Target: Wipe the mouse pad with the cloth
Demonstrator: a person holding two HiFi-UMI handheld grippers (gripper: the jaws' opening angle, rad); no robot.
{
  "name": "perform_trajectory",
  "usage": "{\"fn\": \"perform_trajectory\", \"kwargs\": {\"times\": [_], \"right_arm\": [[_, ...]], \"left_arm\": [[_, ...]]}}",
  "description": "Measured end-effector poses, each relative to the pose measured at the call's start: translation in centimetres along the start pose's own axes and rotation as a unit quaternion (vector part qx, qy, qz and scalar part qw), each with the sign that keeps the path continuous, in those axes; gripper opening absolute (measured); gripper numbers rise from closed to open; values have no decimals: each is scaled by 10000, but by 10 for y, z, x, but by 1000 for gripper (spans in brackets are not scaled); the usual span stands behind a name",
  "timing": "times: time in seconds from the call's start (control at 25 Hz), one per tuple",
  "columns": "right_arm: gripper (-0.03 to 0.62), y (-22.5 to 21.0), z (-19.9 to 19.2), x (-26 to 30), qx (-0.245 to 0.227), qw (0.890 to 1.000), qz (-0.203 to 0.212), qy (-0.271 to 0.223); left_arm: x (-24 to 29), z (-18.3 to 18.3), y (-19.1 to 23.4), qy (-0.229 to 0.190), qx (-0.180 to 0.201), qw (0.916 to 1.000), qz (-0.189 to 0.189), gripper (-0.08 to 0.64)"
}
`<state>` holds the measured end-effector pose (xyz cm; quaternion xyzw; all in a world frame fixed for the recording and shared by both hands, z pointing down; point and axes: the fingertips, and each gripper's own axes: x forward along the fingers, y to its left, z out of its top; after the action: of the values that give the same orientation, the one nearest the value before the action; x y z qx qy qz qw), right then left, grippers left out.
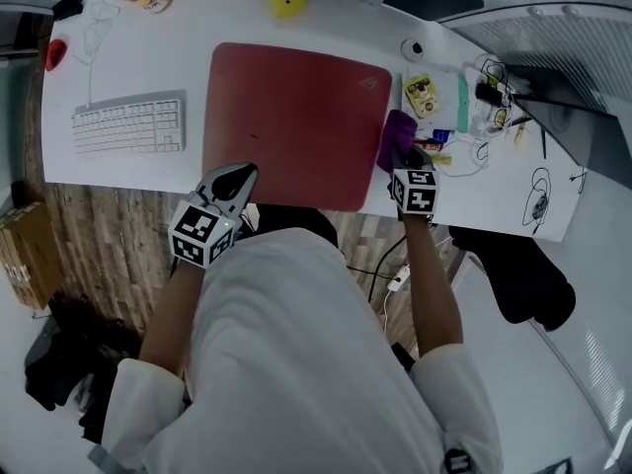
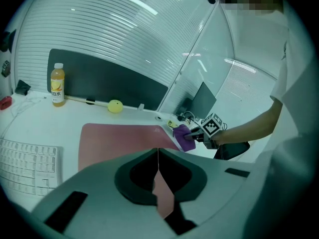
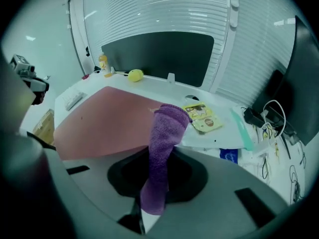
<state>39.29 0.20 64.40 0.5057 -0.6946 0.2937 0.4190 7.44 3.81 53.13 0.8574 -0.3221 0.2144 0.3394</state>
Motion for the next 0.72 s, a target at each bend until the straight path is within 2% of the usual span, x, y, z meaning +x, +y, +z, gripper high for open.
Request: {"fn": "perform_trajectory", "kwargs": {"times": [0.28, 0.72], "right_arm": [[74, 5, 6, 32, -103, 9982, -477, 346], [74, 53, 17, 66, -25, 9975, -424, 567]], "left_arm": [[-24, -9, 23, -6, -178, 9996, 205, 20], [-62, -28, 64, -36, -476, 9980, 416, 20]]}}
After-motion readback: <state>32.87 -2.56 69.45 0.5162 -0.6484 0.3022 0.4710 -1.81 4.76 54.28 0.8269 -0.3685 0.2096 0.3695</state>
